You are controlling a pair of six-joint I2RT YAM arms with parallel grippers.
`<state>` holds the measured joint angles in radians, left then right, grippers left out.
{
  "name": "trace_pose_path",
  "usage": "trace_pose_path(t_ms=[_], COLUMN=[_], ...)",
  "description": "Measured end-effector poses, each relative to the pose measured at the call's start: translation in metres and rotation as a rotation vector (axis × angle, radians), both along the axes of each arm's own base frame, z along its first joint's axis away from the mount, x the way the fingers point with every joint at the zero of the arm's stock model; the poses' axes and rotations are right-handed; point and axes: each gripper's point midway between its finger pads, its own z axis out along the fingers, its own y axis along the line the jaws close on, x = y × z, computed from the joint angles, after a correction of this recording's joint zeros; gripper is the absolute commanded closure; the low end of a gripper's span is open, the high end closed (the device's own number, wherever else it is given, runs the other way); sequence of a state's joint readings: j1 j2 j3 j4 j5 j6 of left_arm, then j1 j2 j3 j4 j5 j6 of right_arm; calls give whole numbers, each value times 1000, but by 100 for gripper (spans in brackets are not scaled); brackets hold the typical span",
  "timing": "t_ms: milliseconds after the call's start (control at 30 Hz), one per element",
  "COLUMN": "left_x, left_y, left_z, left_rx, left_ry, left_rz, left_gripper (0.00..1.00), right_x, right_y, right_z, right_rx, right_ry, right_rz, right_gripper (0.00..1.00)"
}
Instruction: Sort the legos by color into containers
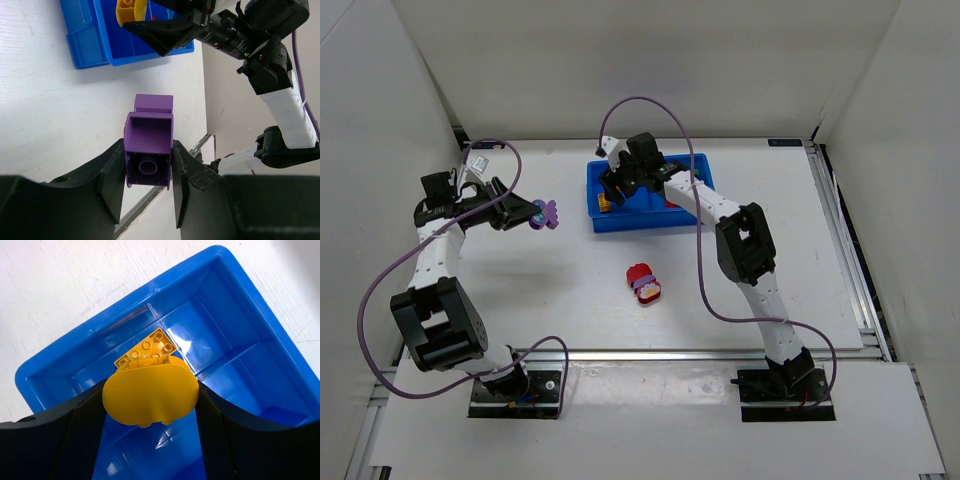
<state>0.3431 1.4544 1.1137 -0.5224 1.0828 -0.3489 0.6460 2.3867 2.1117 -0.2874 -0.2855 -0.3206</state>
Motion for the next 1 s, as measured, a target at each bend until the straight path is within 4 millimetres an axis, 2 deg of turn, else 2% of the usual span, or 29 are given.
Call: trace_pose_path(t_ms=[33,233,467,567,600,667,800,867,933,1000], left_x=[0,1,2,3,3,3,4,6,6,5], left_y=[0,0,1,1,1,2,1,-1,-4,-9], left_z=[0,1,3,4,5,5,9,15,18,19], left_rx=[0,3,9,14,18,26,31,22,-7,-50], left_ry=[0,-2,-12,-23,-28,-40,-85,-134,-171,-189], left_rz=[0,1,0,-2,-5,-10,-33,-53,-72,-90], left_gripper=[87,87,87,87,87,87,86,86,86,86], right_x=[0,-4,-11,-23,-29,-47,-81,-100,-116,-128], right_y=[0,6,12,12,10,7,-13,-28,-42,-43], right_z=[-1,-4,-2,13,22,53,143,181,201,202], right_rx=[-3,-15,-11,13,26,90,333,470,569,610], right_ry=[-1,-7,-6,21,35,74,200,302,407,517], right_rz=[-1,4,26,71,97,173,276,305,333,362], right_gripper=[23,14,13,13,13,13,16,17,17,18])
